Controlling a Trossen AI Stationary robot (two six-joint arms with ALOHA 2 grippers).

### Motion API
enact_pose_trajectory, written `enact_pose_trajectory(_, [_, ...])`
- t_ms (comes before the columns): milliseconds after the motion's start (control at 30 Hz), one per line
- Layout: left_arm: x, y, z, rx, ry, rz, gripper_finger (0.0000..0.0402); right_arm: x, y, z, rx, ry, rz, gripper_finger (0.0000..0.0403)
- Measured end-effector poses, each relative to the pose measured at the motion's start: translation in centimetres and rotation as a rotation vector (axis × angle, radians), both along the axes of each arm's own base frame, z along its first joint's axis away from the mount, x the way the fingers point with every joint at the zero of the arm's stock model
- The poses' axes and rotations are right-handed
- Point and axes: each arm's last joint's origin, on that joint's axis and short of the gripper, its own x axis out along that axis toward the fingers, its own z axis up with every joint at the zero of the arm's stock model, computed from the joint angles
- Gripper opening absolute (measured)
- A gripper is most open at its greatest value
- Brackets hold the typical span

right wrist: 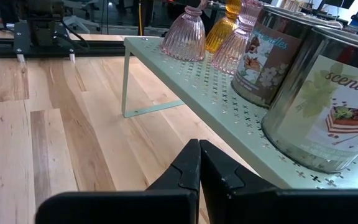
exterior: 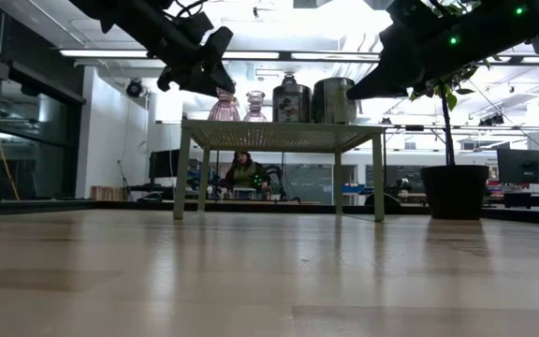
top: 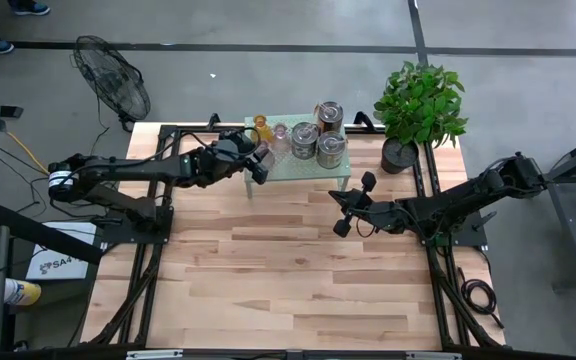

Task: Pick & Place candle stick holders
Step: Put the purple candle holder on the shelf, then return to Home Position

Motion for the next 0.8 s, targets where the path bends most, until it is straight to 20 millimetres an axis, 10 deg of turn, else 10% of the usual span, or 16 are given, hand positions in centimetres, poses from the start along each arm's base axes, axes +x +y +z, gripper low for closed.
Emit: enact_pose_trajectory(800, [-1.3, -0.3, 1.2, 0.059, 0.016, -0.028, 0.0286, -0.1, -0.1, -0.2, -0.008, 0.021, -0.017, 0.0000])
